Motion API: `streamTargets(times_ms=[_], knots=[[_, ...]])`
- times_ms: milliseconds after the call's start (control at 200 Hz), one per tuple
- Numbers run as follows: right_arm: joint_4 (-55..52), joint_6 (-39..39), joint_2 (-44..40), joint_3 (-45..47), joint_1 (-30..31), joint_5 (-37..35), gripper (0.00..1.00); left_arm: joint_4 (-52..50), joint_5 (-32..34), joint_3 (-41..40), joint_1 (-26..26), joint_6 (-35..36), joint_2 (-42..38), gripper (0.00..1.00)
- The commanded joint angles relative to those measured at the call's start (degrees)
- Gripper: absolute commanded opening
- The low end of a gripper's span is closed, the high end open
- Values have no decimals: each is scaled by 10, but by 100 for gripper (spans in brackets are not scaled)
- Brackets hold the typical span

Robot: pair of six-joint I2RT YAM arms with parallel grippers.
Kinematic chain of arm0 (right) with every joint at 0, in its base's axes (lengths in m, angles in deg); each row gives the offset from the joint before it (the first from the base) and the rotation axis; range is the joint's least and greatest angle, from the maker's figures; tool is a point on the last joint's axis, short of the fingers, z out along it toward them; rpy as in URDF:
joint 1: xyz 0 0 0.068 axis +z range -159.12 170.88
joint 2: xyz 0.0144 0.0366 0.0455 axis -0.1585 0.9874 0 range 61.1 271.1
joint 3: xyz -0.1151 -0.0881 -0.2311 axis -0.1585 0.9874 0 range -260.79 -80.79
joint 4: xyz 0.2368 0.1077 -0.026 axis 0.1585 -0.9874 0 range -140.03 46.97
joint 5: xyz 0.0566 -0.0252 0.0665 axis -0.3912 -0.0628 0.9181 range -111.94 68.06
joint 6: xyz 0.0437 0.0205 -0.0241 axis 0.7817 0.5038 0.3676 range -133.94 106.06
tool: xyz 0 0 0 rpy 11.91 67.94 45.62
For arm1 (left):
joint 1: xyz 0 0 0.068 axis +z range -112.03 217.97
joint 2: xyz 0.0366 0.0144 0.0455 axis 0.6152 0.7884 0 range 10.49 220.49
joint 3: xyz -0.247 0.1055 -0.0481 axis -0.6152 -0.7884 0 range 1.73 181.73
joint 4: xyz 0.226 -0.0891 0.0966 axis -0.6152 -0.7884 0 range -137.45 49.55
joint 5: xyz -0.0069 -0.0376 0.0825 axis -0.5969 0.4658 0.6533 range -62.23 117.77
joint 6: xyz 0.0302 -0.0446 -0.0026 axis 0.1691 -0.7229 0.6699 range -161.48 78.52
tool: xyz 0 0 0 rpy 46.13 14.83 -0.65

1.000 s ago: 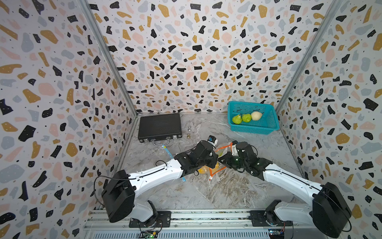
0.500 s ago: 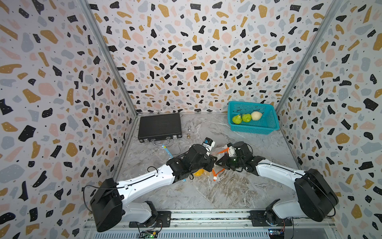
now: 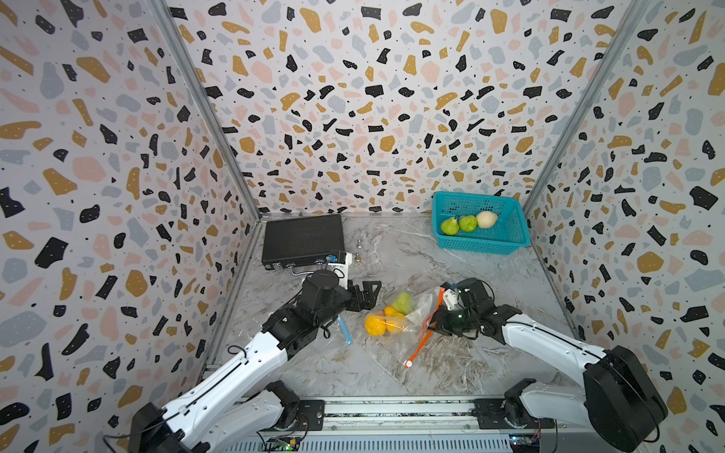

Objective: Open the zip-top bag and take out the pear
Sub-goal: Adjust the zipper food storage bag at the center of the board.

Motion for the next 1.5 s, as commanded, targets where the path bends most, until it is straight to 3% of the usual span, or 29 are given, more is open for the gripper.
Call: streamTargets(times_ms=[0,486,581,766,891,1031,1216,1422,1492], knots=[[15,-6,-1,0,-2,29,10,30,-38,-49,18,-33,52,99],[-7,-26,-16,13,-7,25,9,215,-227,-107,59,-135,211,100],[-15,-34,-13,10,-7,25,9,253,-253,-120,59,-143,227,85],[-12,-37,-12,11,-8,26,9,269,-289,-110,59,-132,248,26],[-15,-44,-8,6,-9,25,9,297,-306,-106,59,-136,258,8],[-10,-50,1,-1,-14,37,10,312,-299,-107,59,-137,237,0],[0,-22,-45,-6,-30,75,20,256,-249,-99,73,-124,135,0],[194,134,-68,49,-30,158,25,268,-229,-110,66,-157,63,0],[213,148,-59,60,-29,160,25,289,-227,-125,61,-166,62,0]])
